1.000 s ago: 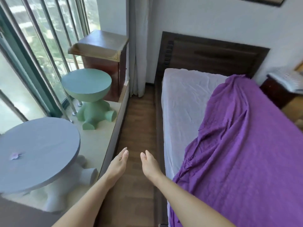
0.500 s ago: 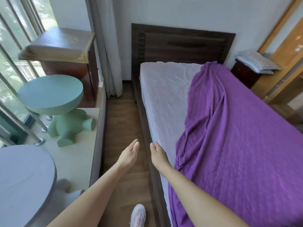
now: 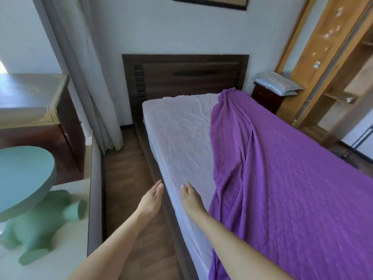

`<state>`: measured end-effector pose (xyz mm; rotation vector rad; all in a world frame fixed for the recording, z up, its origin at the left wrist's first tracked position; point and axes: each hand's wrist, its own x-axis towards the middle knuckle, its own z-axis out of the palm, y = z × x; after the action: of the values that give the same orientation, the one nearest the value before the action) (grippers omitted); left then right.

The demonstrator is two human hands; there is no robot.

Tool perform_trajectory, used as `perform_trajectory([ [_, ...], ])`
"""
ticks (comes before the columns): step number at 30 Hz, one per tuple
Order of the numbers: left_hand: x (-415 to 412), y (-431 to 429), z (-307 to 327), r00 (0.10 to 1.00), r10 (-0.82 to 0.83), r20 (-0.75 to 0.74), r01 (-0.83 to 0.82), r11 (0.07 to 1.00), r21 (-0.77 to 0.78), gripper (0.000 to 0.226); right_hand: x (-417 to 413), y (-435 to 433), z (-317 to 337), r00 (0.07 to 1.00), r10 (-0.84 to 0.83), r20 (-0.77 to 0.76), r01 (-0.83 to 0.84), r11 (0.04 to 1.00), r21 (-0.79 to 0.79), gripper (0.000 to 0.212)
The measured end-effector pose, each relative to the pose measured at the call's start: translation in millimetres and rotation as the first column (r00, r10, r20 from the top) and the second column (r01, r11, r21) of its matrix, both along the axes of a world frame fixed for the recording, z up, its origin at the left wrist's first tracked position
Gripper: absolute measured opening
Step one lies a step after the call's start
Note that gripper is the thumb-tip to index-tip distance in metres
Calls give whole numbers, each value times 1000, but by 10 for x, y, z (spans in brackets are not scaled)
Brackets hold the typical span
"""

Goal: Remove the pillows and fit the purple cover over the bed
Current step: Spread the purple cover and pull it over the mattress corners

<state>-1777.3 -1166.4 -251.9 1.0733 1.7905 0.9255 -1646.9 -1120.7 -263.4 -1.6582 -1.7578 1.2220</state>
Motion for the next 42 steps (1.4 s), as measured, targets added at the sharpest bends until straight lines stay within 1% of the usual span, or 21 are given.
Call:
perform_trajectory([
  [2, -37, 189, -5, 1000, -14, -2, 14, 1000, 2, 46, -40, 150, -24, 1000, -10, -8, 10, 1000, -13, 49],
  [5, -144, 505, -54, 999, -44, 6, 44, 999, -23, 49, -122, 372, -80, 999, -35, 2, 35, 997, -75, 51],
  [9, -309, 981, -111, 994, -112, 15, 112, 993, -36, 51, -265, 755, -224, 993, -108, 47, 112, 988, -108, 42],
  [14, -616, 1619, -72, 974, -227, 23, 228, 973, -35, 52, -505, 1279, -125, 976, -206, 78, 210, 976, -52, 48],
  [18, -967, 2143, 45, 957, -287, 30, 288, 958, -12, 53, -839, 1709, 16, 963, -262, 64, 264, 964, -26, 51],
  [24, -1380, 2749, 130, 940, -336, 66, 337, 941, -14, 53, -1254, 2223, 190, 946, -321, 37, 322, 946, -36, 52],
  [31, -1485, 3220, -119, 918, -387, 91, 391, 920, -37, 52, -1456, 2608, 48, 939, -343, 29, 345, 936, -74, 54],
  [37, -1451, 3840, -251, 892, -449, 56, 452, 891, -49, 52, -1400, 3149, -85, 918, -395, 28, 396, 913, -93, 53],
  [42, -1421, 4591, -208, 888, -459, -23, 459, 888, -17, 50, -1324, 3836, -86, 900, -436, 17, 436, 898, -58, 54],
])
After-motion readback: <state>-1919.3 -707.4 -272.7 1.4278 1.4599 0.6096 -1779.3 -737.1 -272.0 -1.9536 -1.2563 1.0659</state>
